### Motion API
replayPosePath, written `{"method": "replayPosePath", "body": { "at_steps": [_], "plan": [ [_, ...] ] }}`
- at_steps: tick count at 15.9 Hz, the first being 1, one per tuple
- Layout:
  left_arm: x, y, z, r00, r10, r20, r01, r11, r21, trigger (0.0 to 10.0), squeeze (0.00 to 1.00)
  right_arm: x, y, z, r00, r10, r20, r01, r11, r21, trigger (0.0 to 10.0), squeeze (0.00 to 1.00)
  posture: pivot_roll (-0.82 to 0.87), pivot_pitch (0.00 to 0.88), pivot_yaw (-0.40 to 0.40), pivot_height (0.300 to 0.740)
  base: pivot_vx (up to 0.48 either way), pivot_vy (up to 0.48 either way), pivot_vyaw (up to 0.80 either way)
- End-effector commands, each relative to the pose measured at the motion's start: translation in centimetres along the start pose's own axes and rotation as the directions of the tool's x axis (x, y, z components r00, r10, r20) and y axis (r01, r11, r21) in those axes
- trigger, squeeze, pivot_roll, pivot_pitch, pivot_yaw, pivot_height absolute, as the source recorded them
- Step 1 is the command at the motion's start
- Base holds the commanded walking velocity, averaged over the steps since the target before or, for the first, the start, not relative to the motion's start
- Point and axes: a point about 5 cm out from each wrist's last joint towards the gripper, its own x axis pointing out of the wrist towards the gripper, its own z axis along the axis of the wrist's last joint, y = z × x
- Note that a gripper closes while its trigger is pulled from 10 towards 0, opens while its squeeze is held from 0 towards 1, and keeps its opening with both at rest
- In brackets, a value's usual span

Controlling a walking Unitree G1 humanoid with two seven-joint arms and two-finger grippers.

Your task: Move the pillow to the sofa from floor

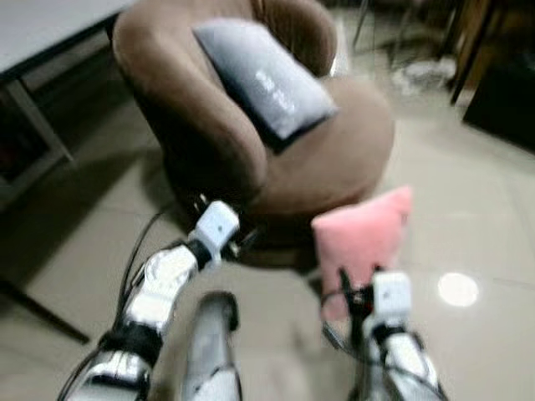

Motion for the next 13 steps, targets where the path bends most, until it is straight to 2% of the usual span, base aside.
{"method": "replayPosePath", "body": {
  "at_steps": [1,2,4,13],
  "plan": [
    [0.19,0.39,0.27,1.000,-0.010,-0.008,0.010,1.000,0.008,10.0,0.00,0.12,0.51,0.34,1.000,0.010,0.017,-0.010,1.000,0.004,10.0,0.00,-0.01,0.067,0.117,0.517,0.000,0.000,0.00],
    [0.62,0.43,0.43,0.999,-0.031,-0.022,0.031,0.999,0.025,10.0,0.00,0.10,0.60,0.33,1.000,0.010,0.016,-0.010,1.000,-0.001,10.0,0.00,-0.02,0.068,0.124,0.517,0.000,0.000,0.00],
    [0.71,0.58,0.40,0.999,-0.023,-0.024,0.023,1.000,0.001,10.0,0.00,0.02,0.62,0.30,1.000,0.007,0.015,-0.006,1.000,-0.004,10.0,0.00,-0.03,0.070,0.128,0.517,0.000,0.000,0.00],
    [0.94,0.15,0.10,0.999,0.038,-0.011,-0.038,0.998,-0.052,10.0,0.00,-0.39,0.86,-0.19,1.000,0.017,-0.007,-0.017,1.000,-0.001,10.0,0.00,-0.02,0.080,0.118,0.517,0.000,-0.450,0.00]
  ]
}}
